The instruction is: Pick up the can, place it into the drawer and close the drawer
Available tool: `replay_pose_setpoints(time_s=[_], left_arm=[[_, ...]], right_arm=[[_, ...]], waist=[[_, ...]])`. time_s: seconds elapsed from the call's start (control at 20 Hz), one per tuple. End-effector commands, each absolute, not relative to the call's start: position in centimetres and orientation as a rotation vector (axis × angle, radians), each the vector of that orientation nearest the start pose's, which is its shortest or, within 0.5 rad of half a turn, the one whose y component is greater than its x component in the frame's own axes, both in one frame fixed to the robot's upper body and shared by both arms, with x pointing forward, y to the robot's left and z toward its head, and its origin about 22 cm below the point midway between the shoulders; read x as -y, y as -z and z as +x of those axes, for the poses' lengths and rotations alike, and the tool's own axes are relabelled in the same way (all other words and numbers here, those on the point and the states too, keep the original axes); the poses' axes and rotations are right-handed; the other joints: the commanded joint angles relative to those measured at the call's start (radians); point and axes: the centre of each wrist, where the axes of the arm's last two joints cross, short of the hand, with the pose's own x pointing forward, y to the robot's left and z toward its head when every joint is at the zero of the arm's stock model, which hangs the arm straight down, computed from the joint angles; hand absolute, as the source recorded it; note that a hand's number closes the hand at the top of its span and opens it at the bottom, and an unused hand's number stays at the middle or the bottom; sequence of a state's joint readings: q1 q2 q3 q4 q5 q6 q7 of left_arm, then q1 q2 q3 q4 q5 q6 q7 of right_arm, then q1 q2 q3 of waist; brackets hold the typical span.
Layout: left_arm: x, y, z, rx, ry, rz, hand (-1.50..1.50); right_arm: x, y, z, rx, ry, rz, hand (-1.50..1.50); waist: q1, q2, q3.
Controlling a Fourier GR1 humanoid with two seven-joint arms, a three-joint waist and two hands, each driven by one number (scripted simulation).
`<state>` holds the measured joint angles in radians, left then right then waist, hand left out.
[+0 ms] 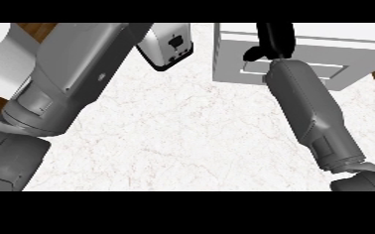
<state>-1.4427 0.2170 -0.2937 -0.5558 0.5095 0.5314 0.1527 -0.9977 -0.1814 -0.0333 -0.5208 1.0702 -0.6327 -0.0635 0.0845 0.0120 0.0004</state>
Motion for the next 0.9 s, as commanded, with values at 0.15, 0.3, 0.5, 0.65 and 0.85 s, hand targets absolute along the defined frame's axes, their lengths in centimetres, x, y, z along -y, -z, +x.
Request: replay_pose_setpoints(time_s=[0.15, 0.3, 0.5, 0.65, 0.85], left_arm=[[-8.1, -26.3, 44.6, 1.693, 0.029, 0.07, -1.5], [-10.5, -26.4, 44.8, 1.704, 0.029, 0.053, -1.5], [-11.2, -26.1, 44.3, 1.694, 0.012, 0.053, -1.5], [-11.3, -25.1, 44.0, 1.681, 0.016, 0.042, -1.5], [-13.1, -24.4, 43.6, 1.689, 0.027, 0.061, -1.5]], right_arm=[[17.8, -12.5, 46.6, 1.796, -0.795, -1.342, -1.5], [17.6, -13.6, 47.0, 1.822, -0.78, -1.32, -1.5], [17.0, -12.9, 46.8, 1.878, -0.739, -1.256, -1.5], [16.5, -15.1, 47.2, 1.95, -0.682, -1.155, -1.5], [16.3, -15.4, 47.4, 1.947, -0.655, -1.134, -1.5]], waist=[[0.032, 0.007, 0.001], [0.044, 0.01, 0.0], [0.031, 0.006, 0.001], [0.031, 0.005, 0.002], [0.04, 0.001, 0.001]])
